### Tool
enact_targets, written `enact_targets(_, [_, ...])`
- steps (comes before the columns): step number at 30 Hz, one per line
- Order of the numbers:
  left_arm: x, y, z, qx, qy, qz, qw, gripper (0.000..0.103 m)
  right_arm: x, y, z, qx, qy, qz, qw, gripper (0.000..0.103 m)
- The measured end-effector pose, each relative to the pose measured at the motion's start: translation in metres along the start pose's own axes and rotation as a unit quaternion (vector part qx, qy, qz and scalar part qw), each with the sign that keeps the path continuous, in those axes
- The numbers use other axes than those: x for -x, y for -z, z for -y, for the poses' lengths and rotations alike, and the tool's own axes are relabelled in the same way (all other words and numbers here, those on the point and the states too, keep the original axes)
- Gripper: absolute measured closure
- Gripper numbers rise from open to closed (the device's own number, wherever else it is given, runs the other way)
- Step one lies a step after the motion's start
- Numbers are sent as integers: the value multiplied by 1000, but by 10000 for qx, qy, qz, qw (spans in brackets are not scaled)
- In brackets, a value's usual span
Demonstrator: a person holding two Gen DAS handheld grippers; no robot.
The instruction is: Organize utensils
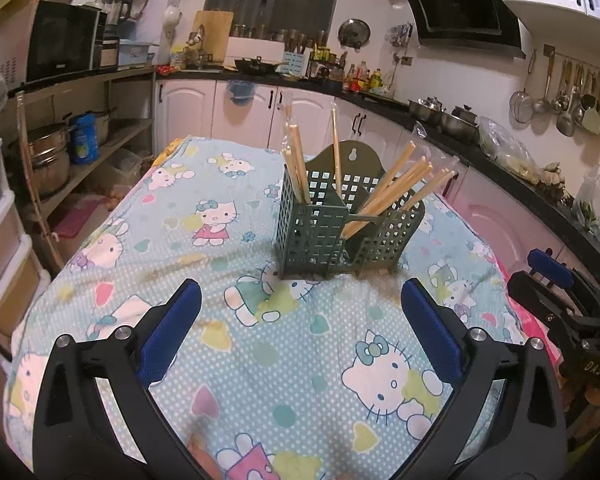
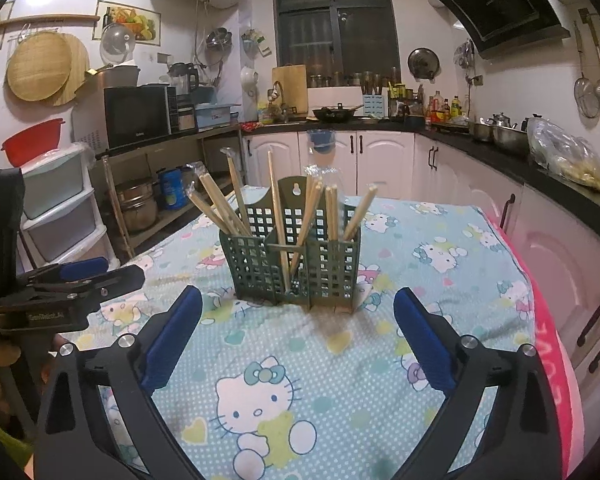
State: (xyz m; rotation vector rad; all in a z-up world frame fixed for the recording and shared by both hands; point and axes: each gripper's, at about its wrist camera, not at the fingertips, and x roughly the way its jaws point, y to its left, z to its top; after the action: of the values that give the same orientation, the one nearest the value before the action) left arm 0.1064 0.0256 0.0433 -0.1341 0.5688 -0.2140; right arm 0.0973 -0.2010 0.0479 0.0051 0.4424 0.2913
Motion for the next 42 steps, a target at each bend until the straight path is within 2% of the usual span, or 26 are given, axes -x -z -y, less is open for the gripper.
enact_targets(7, [0, 15, 6, -13, -38, 229, 9997, 12, -3, 16, 3, -124, -10, 108, 9999, 7])
enact_targets(14, [0, 24, 6, 51, -98, 540, 9985, 11, -7, 29, 6, -138, 234, 323, 9991, 7])
enact_targets(21, [-13, 37, 12, -54, -250, 578, 9980, 11, -11, 41, 12, -102, 466, 505, 9976, 7])
enact_targets(25, [-19, 43, 17, -123, -270, 695, 9971, 11, -9, 47, 11, -34, 648, 690, 9955, 7])
enact_targets(31, [-23, 53, 25, -310, -205, 823, 9959, 11, -8, 57, 9, 6, 703, 874, 9937, 7])
enact_targets(37, [-26, 54, 27, -401, -246, 790, 9958, 11, -13, 62, 4, 124, 748, 802, 9939, 7])
enact_targets(42, [-28, 54, 23, -291, -284, 750, 9964, 11, -15, 64, 6, 67, 770, 767, 9941, 7])
